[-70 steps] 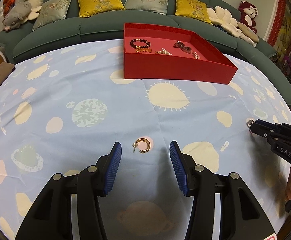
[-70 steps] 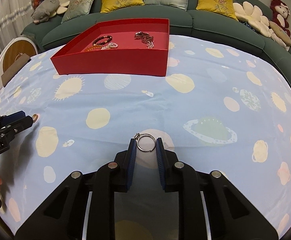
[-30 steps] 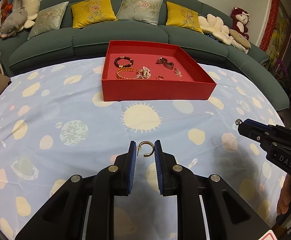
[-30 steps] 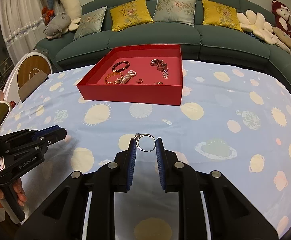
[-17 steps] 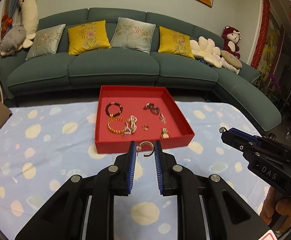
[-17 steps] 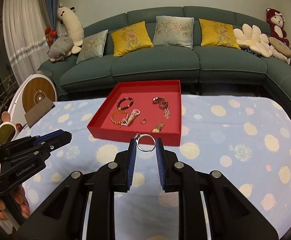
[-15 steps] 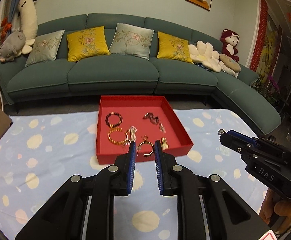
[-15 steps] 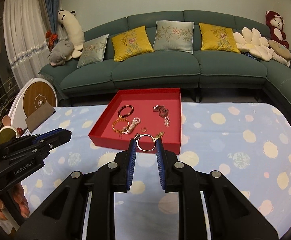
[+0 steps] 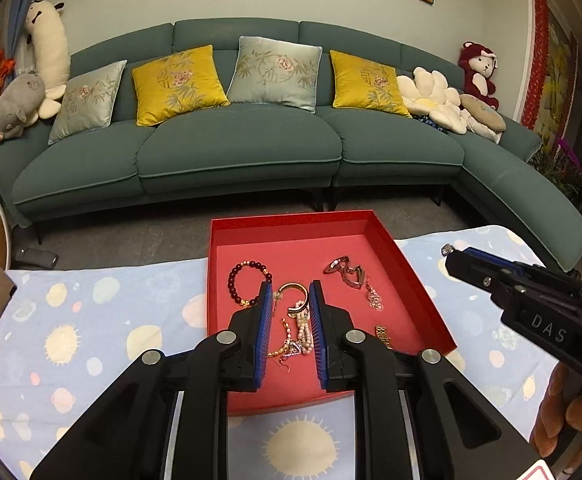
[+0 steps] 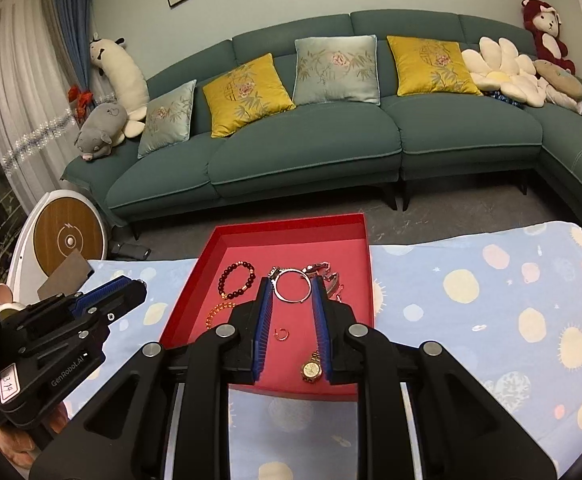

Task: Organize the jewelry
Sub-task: 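Carry the ring and gold earring into the red tray and open both grippers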

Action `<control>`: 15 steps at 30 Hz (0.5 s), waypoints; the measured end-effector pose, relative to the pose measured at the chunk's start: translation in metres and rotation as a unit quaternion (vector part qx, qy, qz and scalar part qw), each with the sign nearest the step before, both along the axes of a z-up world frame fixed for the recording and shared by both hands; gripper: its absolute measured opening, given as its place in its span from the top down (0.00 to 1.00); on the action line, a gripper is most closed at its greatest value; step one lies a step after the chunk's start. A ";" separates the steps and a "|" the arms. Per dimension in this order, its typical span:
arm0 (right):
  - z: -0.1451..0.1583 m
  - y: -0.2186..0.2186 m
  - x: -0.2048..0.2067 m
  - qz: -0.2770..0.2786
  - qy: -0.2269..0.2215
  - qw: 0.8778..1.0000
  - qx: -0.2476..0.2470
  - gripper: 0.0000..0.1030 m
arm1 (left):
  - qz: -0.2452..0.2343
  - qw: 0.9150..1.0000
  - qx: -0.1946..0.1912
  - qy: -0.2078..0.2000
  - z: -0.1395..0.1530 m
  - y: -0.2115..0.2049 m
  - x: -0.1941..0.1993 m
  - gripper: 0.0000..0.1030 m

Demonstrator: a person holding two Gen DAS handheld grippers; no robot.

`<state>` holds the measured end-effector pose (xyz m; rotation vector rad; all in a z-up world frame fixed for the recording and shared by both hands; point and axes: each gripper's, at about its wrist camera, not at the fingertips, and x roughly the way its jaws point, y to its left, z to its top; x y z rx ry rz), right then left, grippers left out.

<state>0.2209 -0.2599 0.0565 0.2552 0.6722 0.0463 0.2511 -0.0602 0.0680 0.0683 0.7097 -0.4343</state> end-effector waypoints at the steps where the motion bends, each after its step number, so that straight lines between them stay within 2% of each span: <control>1: -0.008 0.003 0.008 0.004 0.009 1.000 -0.001 0.81 | 0.001 1.000 -0.004 0.008 -0.006 0.000 0.007 0.84; 6: -0.038 0.015 0.039 0.015 0.038 0.999 -0.006 0.81 | 0.006 1.000 0.002 0.023 -0.033 -0.002 0.029 0.84; 15: -0.068 0.016 0.065 0.008 0.054 0.998 -0.006 0.81 | 0.007 0.999 0.006 0.037 -0.063 -0.005 0.050 0.84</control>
